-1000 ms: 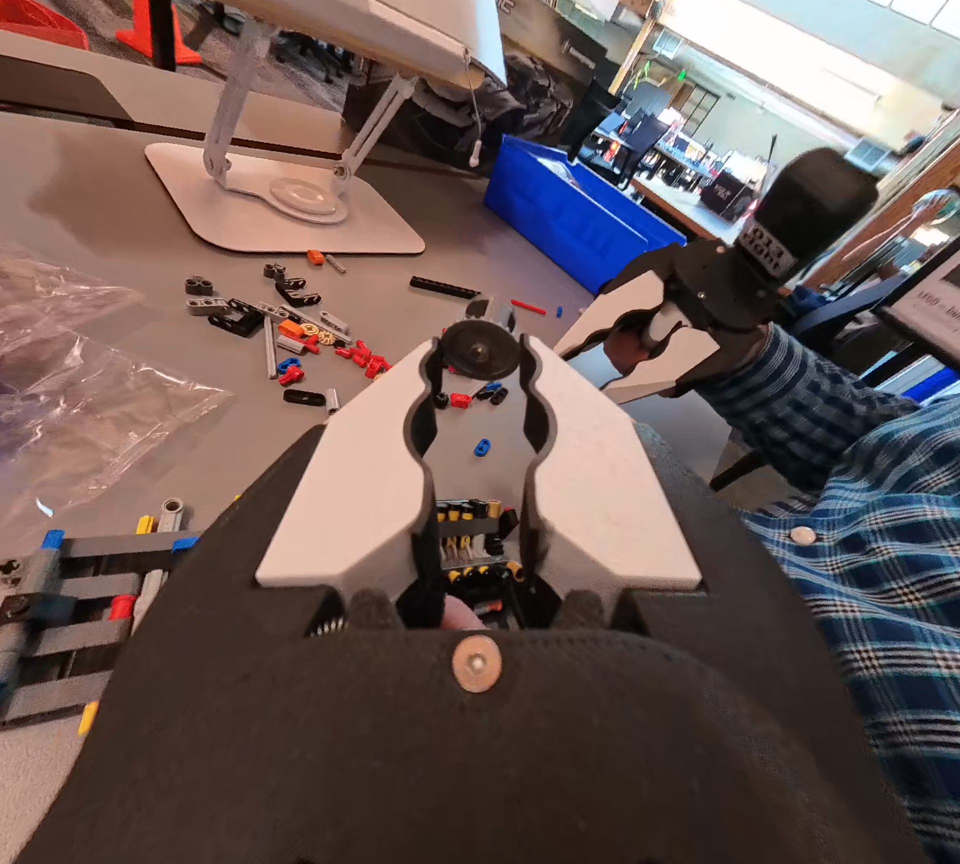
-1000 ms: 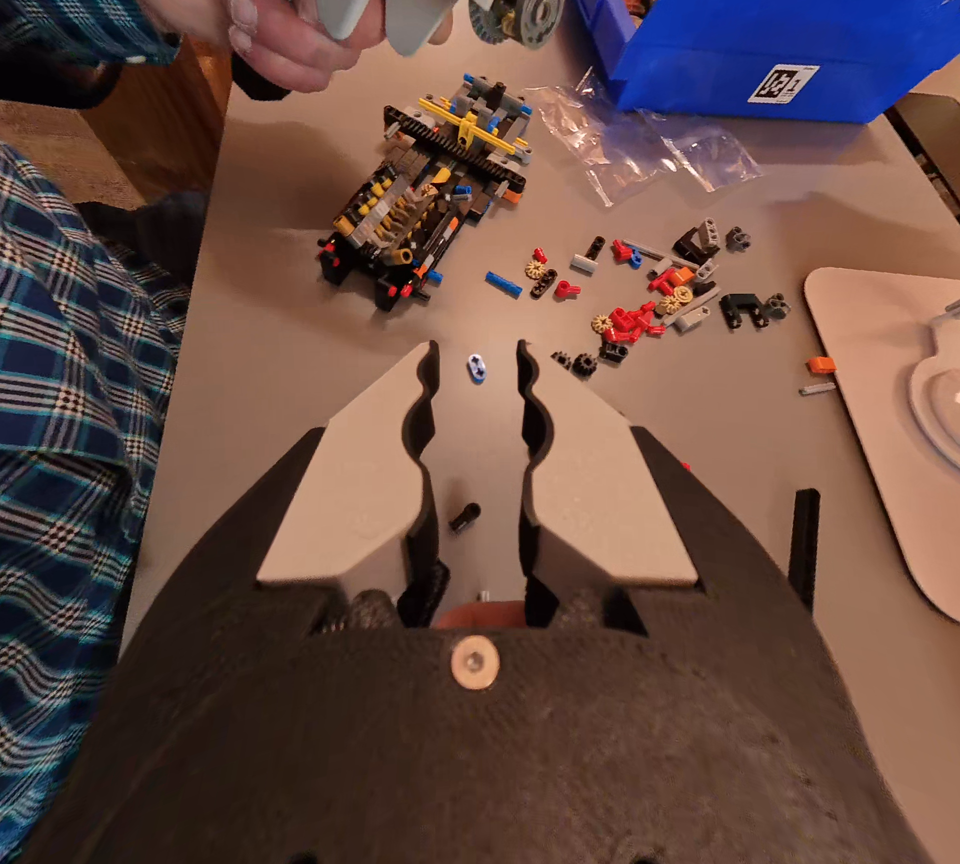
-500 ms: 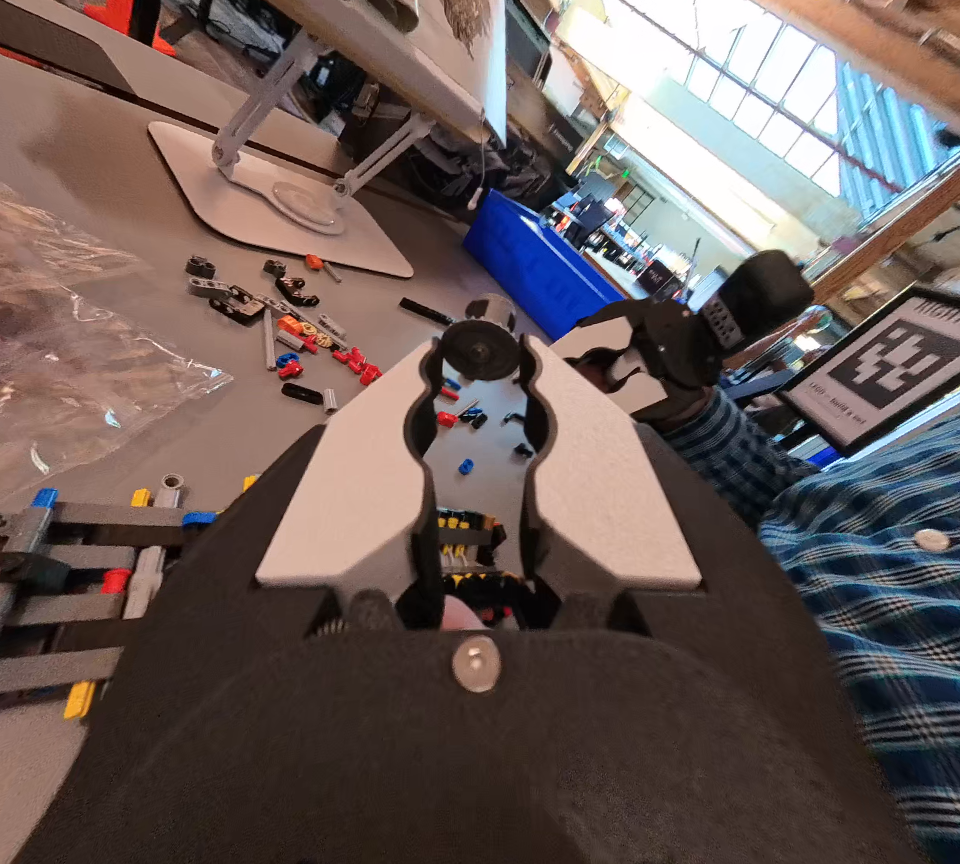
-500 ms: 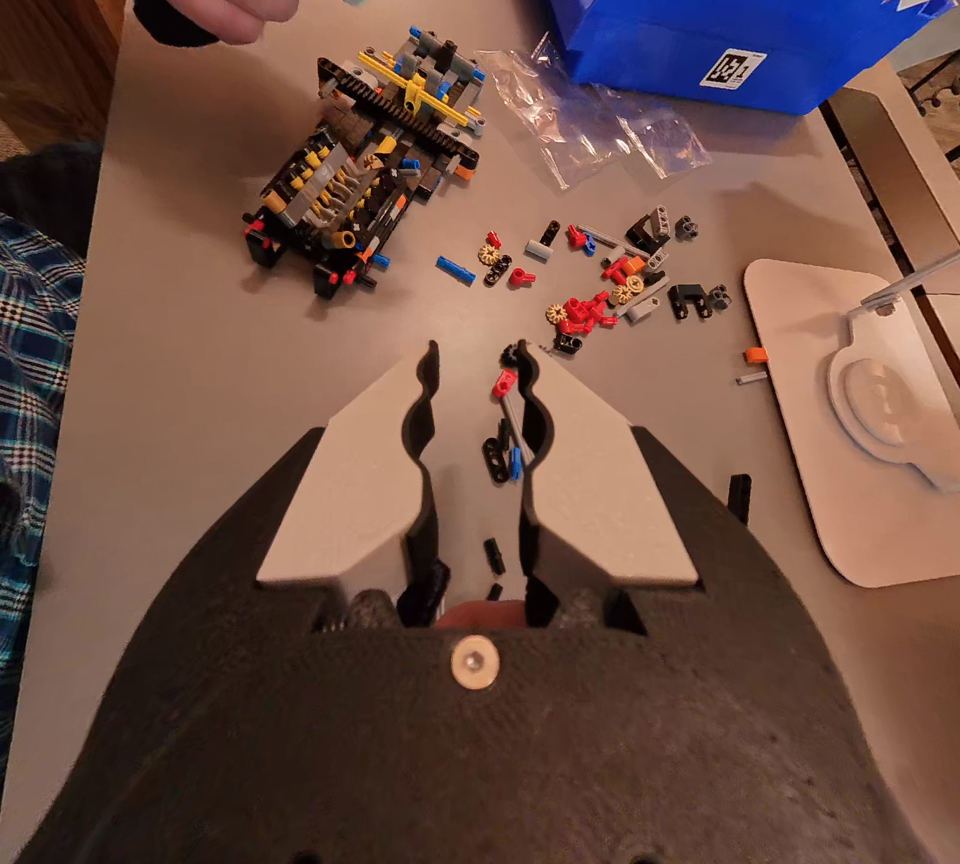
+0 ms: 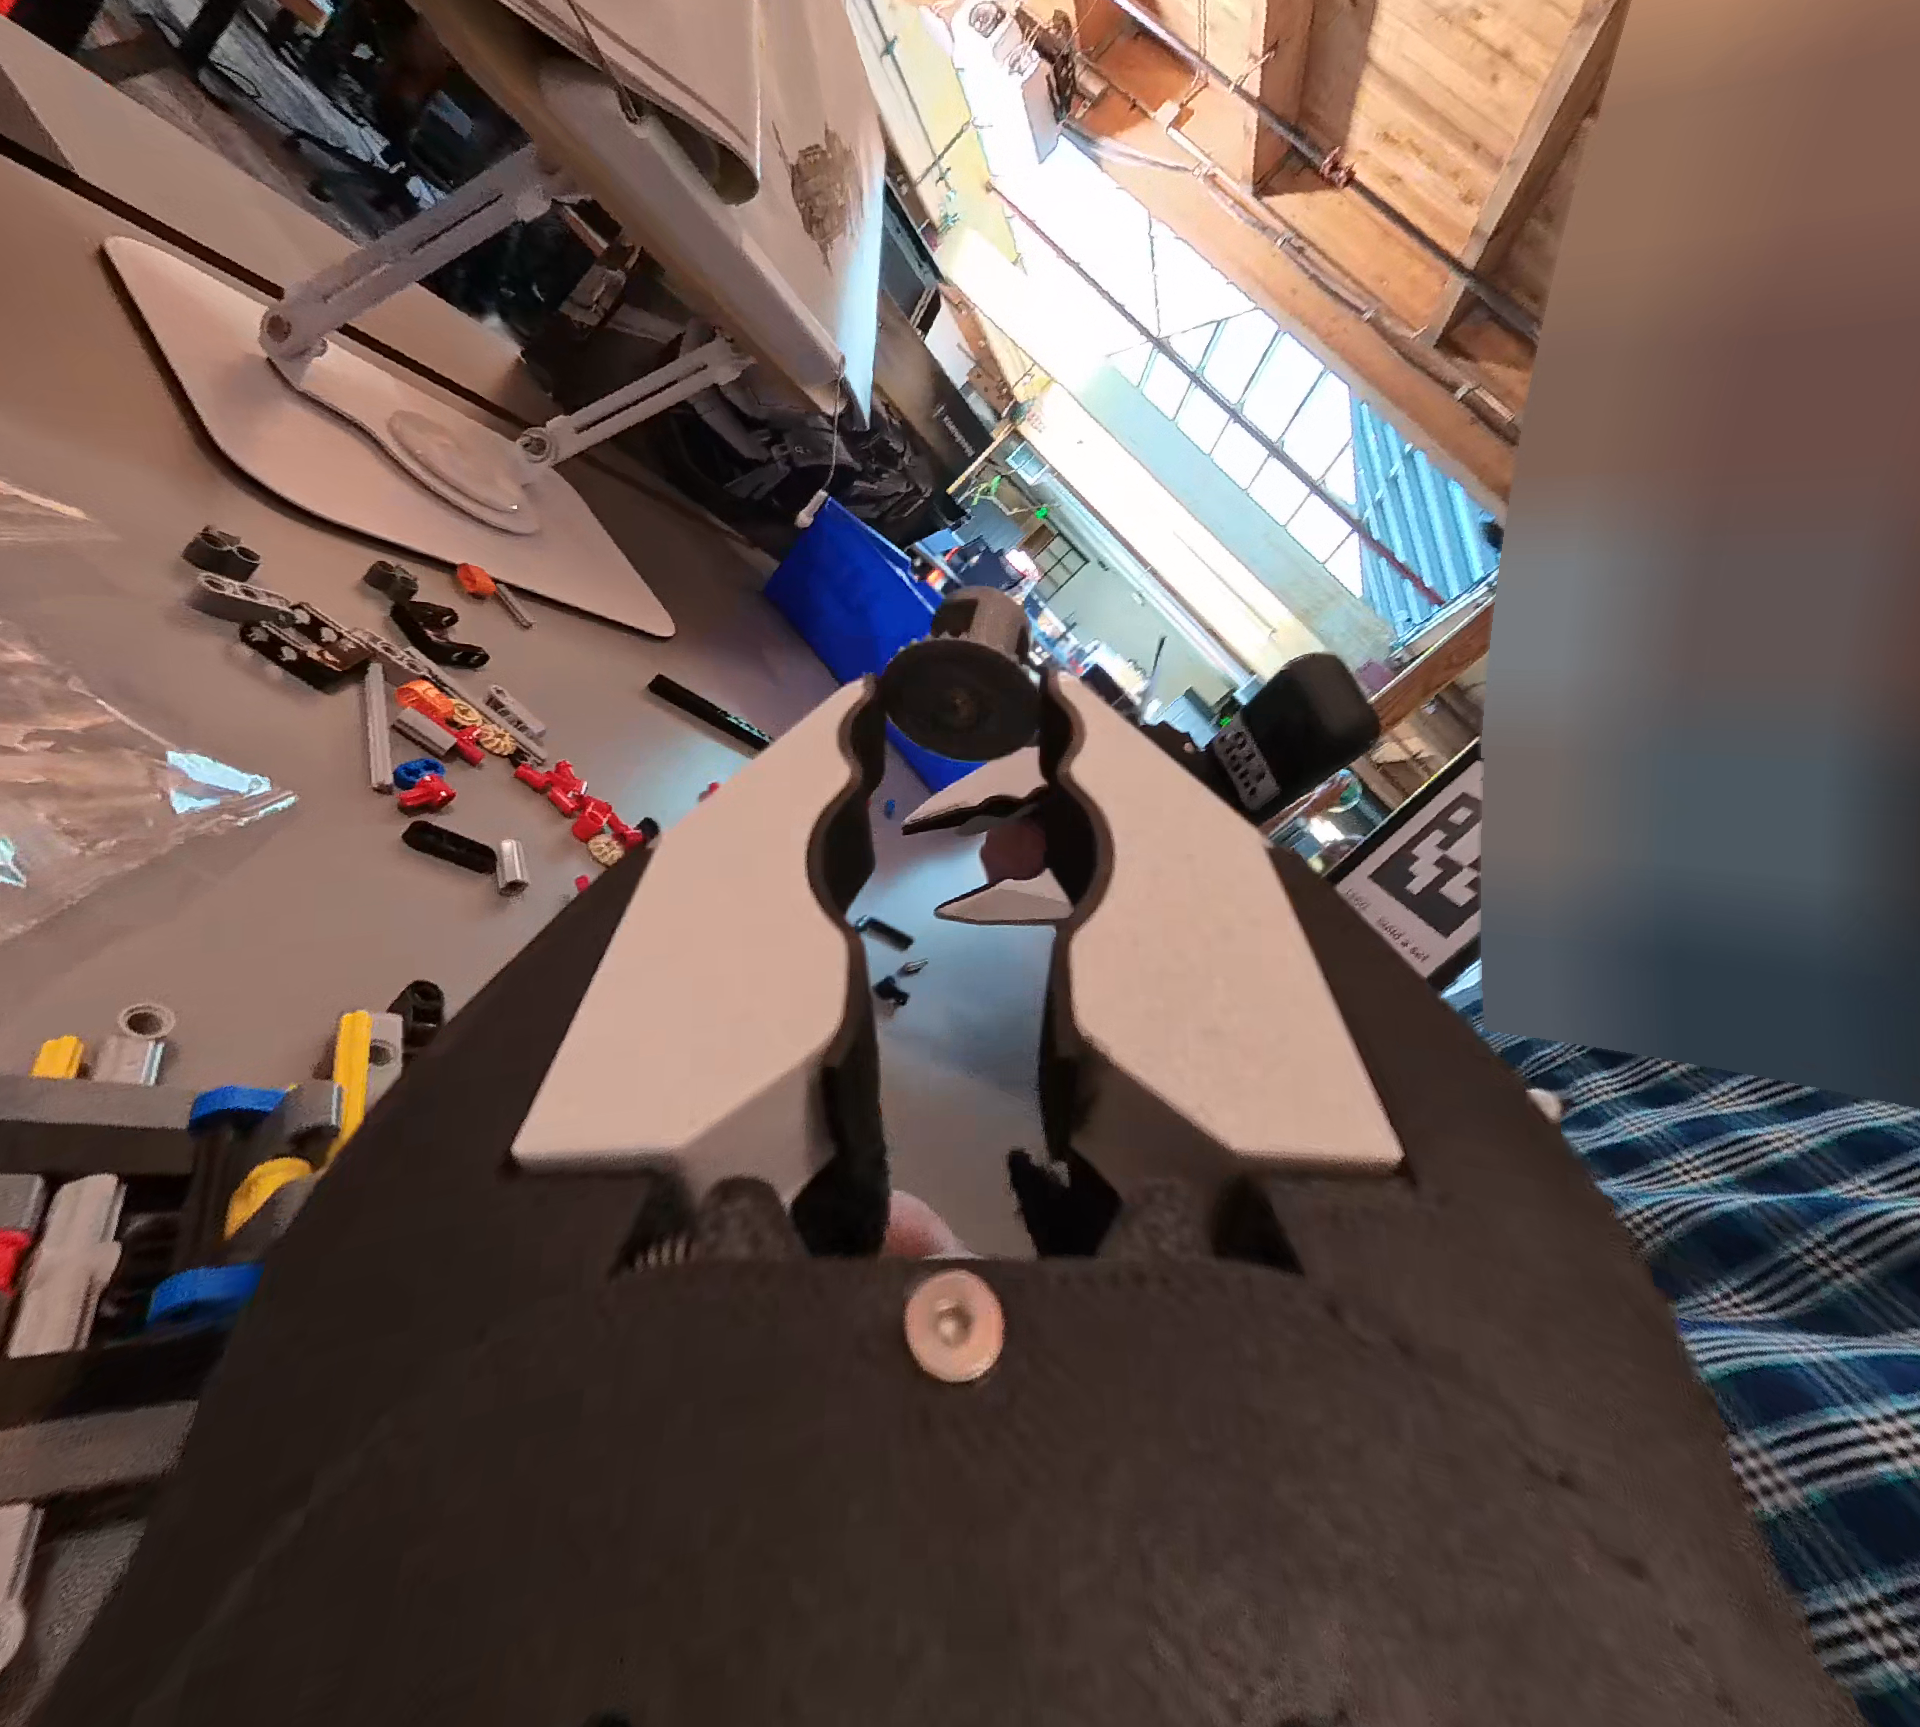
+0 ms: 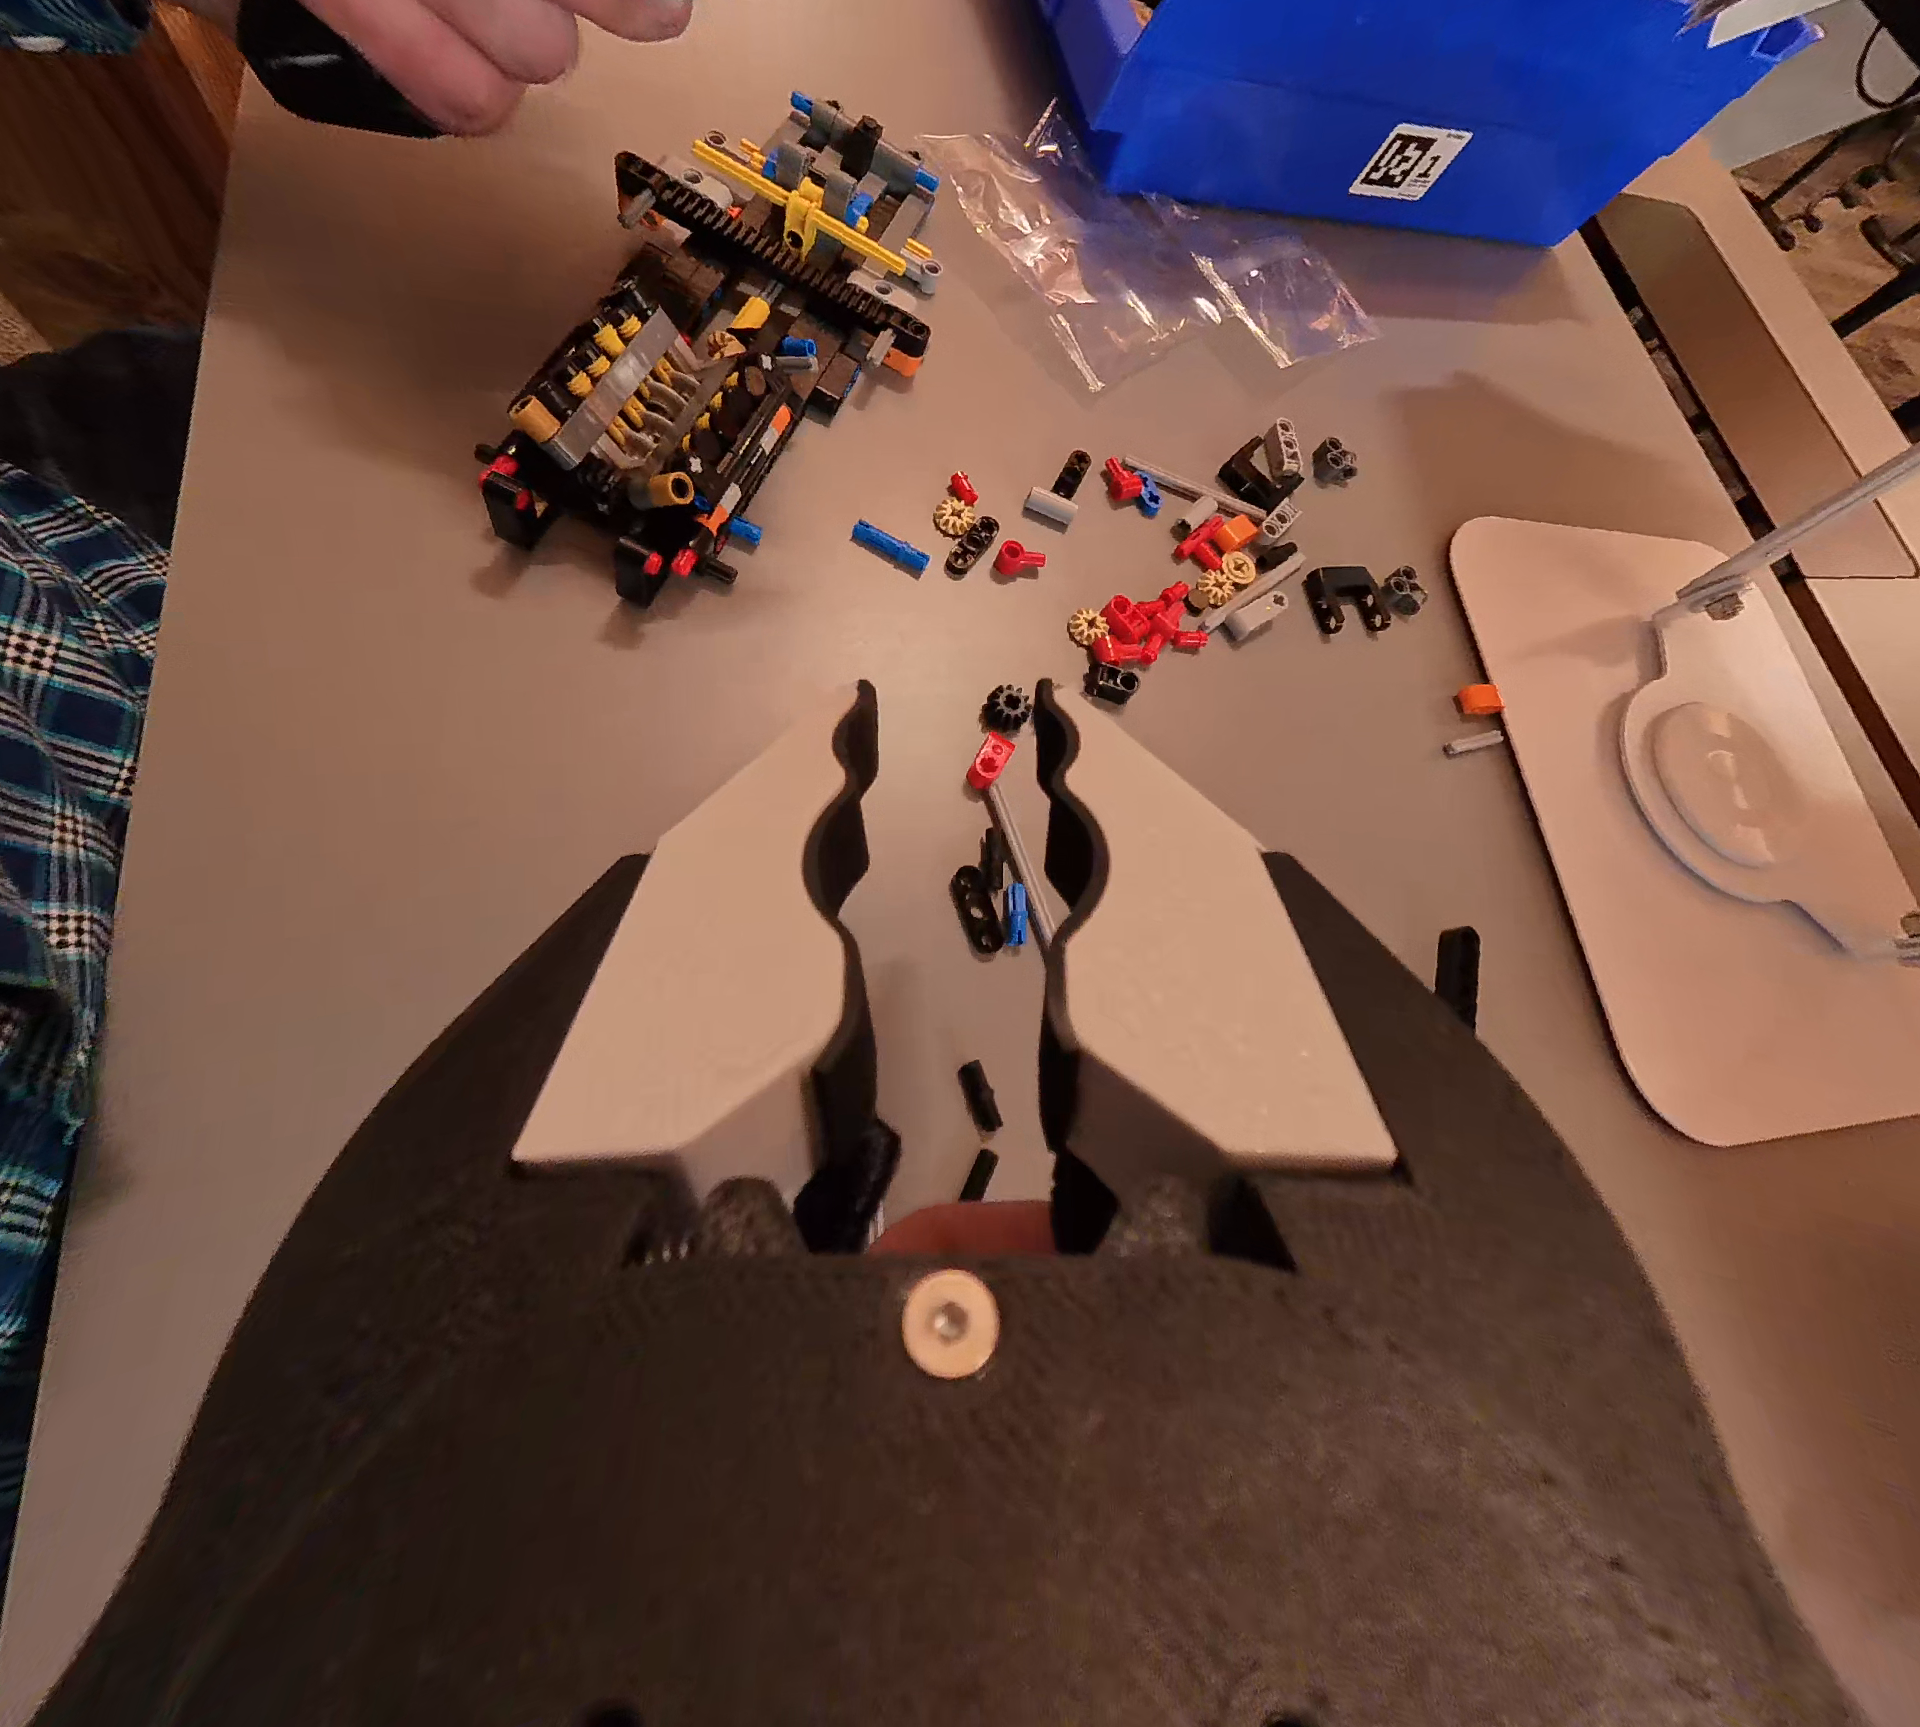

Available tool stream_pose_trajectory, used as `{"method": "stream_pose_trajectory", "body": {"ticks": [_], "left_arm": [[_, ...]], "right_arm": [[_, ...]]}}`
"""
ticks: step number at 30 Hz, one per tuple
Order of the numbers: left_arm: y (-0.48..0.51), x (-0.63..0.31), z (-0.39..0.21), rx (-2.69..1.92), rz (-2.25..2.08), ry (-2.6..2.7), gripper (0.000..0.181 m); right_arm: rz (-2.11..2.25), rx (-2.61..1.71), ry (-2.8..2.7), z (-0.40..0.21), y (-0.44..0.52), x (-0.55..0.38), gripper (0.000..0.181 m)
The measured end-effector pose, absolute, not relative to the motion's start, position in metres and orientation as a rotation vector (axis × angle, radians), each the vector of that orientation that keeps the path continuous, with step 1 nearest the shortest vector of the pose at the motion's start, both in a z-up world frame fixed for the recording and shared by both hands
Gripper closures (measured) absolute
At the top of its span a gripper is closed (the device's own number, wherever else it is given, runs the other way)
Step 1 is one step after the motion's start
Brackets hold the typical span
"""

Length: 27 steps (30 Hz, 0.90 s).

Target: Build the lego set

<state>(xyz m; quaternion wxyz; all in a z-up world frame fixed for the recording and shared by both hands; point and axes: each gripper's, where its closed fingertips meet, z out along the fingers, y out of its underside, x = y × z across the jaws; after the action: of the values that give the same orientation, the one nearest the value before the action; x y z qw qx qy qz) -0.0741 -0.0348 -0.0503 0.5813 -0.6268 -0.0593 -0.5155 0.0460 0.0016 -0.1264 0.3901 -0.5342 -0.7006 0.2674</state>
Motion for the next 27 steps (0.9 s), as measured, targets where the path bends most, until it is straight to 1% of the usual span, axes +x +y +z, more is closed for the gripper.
{"method": "stream_pose_trajectory", "body": {"ticks": [9,14,17,22,27], "left_arm": [[-0.033,-0.083,-0.049,-1.382,-1.355,-0.291,0.154],[-0.028,-0.069,-0.063,-1.499,-1.390,-0.345,0.154],[-0.027,-0.052,-0.073,-1.612,-1.408,-0.341,0.154],[-0.029,-0.028,-0.082,-1.738,-1.424,-0.302,0.154],[-0.029,-0.008,-0.087,-1.806,-1.440,-0.269,0.154]], "right_arm": [[0.726,-1.365,-1.751,-0.125,-0.002,0.045,0.153],[0.796,-1.283,-1.691,-0.103,-0.008,0.028,0.152],[0.649,-1.108,-1.732,-0.090,-0.009,0.014,0.144],[0.337,-0.800,-1.844,-0.088,-0.017,-0.010,0.138],[0.245,-0.685,-1.899,-0.096,-0.024,-0.019,0.141]]}}
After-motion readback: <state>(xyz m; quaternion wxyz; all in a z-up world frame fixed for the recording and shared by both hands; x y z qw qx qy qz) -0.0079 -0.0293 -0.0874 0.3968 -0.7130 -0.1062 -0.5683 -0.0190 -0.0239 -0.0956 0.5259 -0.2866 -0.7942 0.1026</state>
